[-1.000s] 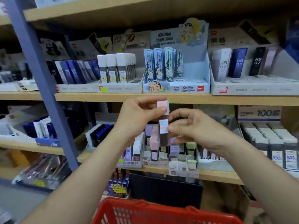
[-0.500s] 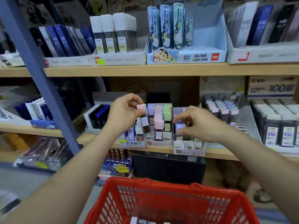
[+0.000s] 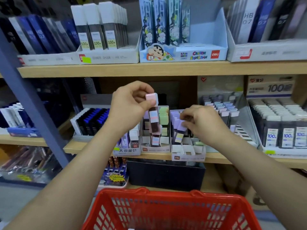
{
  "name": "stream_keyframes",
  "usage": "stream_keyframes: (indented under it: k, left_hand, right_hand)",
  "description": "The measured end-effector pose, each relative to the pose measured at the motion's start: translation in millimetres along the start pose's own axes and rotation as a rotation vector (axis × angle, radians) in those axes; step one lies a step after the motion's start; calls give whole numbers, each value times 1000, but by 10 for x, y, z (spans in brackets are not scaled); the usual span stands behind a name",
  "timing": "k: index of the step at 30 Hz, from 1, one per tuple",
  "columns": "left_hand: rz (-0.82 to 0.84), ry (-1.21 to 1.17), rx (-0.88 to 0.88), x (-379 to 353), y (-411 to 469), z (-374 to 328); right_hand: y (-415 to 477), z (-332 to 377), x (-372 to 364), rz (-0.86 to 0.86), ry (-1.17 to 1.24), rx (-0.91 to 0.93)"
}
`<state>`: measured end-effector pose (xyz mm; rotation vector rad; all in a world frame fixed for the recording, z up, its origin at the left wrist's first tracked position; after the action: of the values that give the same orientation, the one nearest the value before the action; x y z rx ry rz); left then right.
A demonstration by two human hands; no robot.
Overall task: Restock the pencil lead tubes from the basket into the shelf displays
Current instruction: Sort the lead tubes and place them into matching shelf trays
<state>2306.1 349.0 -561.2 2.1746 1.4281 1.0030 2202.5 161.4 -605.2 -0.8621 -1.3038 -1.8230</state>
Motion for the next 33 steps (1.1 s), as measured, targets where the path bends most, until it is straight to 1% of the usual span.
stream_keyframes:
  k: [3, 6, 8, 10, 11, 13, 16, 18, 20, 24, 26, 29, 33]
  left_hand:
    - [104, 11, -54, -136, -33, -112]
    - [194, 44, -59, -318, -83, -154]
    - [205, 78, -64, -434, -114, -133]
    - [179, 85, -57, -522, -125, -97]
    - [157, 76, -49, -557, -121, -80]
    - [114, 51, -30, -629, -104, -54]
    - [108, 37, -13, -759, -96, -42]
    - [112, 66, -24, -842, -99, -21]
    - [107, 143, -81, -906, -104, 6]
    - [82, 255, -197, -999, -108, 64]
    - [64, 307, -253, -1046, -116, 90]
    - [60, 352, -258, -1073, -103, 108]
    - [129, 556, -335, -1101, -56, 164]
  right_hand:
    - [22, 15, -22, -3, 28, -7]
    - [51, -8, 56, 81, 87, -40]
    - [45, -39, 149, 138, 195, -59]
    - [28, -81, 288, 158, 328, -80]
    - [21, -106, 370, 173, 356, -79]
    - [10, -156, 516, 266, 285, -52]
    - [-37, -191, 562, 481, -34, -25]
    - [-68, -189, 484, 528, -177, -13]
    - [-89, -194, 419, 477, -208, 3]
    - [-97, -275, 431, 252, -245, 111]
    - [-119, -314, 413, 228, -238, 106]
    - [-153, -323, 331, 182, -261, 107]
    - [-149, -318, 255, 60, -299, 114]
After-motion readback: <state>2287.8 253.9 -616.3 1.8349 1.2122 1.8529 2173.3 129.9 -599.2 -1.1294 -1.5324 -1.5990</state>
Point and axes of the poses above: each hand's wrist, its own y-axis towards the middle knuckle, its own x-axis out of the back of the hand, z = x × y, the point moved 1 cm from there along y, towards the middle knuckle, and after that the axes turned 2 degrees about -z, right-handed, at the moved point
